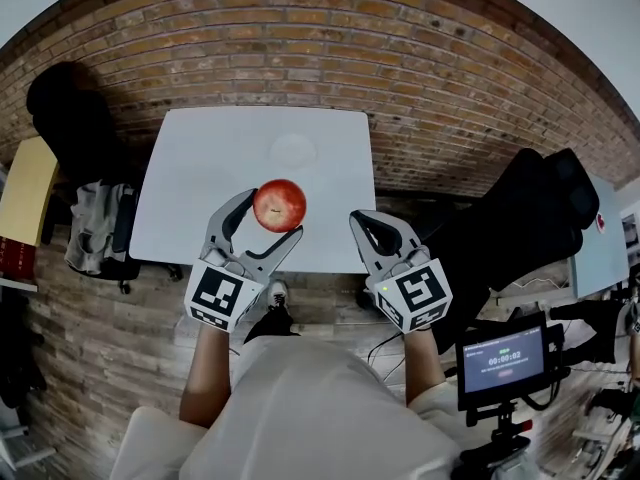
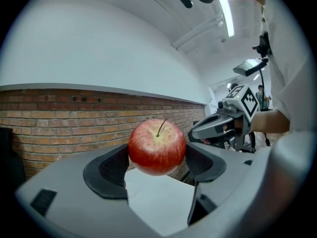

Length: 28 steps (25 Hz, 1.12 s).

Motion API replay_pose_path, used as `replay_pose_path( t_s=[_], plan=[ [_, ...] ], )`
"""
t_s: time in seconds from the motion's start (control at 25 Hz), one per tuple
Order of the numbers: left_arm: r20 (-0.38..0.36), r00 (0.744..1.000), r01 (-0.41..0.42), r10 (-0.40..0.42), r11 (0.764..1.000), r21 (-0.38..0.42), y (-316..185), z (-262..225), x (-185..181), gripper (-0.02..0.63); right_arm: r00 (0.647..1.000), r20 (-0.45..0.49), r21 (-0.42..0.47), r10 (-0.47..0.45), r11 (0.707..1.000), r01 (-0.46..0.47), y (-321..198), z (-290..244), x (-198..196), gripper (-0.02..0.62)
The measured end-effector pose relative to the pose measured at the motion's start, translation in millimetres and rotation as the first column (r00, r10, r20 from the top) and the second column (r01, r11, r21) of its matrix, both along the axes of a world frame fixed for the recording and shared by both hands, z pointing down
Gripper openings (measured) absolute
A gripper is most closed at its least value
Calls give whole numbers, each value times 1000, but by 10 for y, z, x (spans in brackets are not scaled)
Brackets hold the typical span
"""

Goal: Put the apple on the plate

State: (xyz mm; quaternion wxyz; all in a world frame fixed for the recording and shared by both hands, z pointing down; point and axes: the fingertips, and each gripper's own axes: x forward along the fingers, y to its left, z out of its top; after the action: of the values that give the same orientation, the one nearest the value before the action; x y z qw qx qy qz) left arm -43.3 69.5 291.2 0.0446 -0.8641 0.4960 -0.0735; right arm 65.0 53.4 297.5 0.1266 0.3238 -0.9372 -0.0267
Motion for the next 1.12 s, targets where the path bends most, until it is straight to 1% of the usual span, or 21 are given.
replay_pose_path(
  t_s=[0.44,0.8,0.96,1.12],
  plan=[
    [-9,999,-33,33,999,-35,-635,67,-358,364,1000,-15,-36,20,999,-21,-595,87,-387,2],
    [-11,996,-84,84,994,-73,-1063,196,-462,364,997,-28,-74,74,994,-76,-974,225,-466,2],
    [-9,995,-103,102,992,-78,-1218,296,-589,364,996,-26,-73,88,993,-90,-1134,306,-616,2],
    [-3,994,-112,112,990,-81,-1338,288,-694,364,995,-18,-65,97,993,-98,-1222,264,-729,2]
  ],
)
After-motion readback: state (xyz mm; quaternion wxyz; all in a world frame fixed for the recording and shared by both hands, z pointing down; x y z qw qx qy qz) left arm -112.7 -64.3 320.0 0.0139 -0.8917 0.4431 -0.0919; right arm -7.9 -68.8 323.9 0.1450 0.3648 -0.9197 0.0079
